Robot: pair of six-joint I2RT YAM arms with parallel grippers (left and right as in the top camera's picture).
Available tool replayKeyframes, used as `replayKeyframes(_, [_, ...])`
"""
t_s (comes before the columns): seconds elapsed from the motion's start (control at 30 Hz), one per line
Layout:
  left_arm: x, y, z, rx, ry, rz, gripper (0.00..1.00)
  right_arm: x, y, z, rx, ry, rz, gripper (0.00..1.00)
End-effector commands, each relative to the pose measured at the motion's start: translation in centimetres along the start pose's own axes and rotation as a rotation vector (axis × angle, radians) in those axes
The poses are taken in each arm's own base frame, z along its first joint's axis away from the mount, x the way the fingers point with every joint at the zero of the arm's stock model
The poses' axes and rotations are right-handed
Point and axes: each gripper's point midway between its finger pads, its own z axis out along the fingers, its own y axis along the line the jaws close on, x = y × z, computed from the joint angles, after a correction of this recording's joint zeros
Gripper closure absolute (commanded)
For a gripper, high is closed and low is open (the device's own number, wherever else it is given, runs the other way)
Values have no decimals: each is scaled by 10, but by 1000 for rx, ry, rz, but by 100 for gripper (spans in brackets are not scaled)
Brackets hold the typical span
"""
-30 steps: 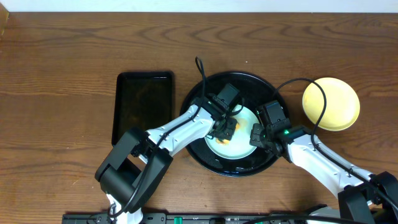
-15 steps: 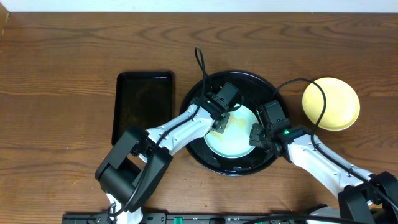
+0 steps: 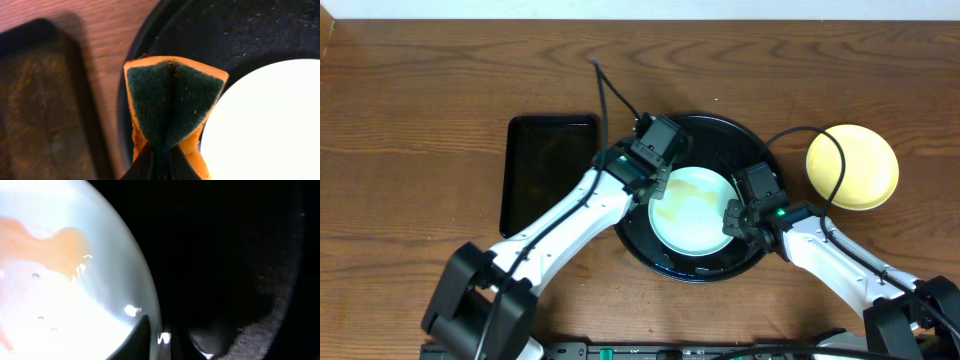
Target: Clean dirty plates on tray and stack at the side
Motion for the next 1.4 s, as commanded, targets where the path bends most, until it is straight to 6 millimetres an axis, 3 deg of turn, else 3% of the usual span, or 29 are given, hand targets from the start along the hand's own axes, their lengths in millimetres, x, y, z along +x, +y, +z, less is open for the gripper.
replayKeyframes(0.0, [-8, 25, -8, -43, -11, -97, 92, 3, -8, 2, 34, -1, 0, 79])
replayKeyframes(0.23, [-1, 35, -1, 105, 77, -217, 92, 10, 0, 2, -7, 33, -9, 85])
replayKeyframes(0.37, [-2, 42, 0, 131, 90, -254, 92, 11, 1, 2, -7, 34, -11, 99])
replayKeyframes(0.57, [-1, 44, 1, 128, 92, -259, 92, -11, 10, 0, -36, -58, -66, 99])
replayKeyframes(0.77, [3, 45, 1, 123, 108, -257, 92, -63, 21, -38, -41, -211, -179, 99])
replayKeyframes(0.87, [3, 44, 1, 124, 108, -256, 92, -79, 27, -59, -38, -252, -245, 99])
replayKeyframes(1.23, [3, 44, 1, 123, 108, -256, 92, -95, 20, -90, 69, -269, -401, 99])
replayKeyframes(1.37, [3, 44, 1, 123, 108, -256, 92, -85, 14, -91, 92, -212, -471, 99])
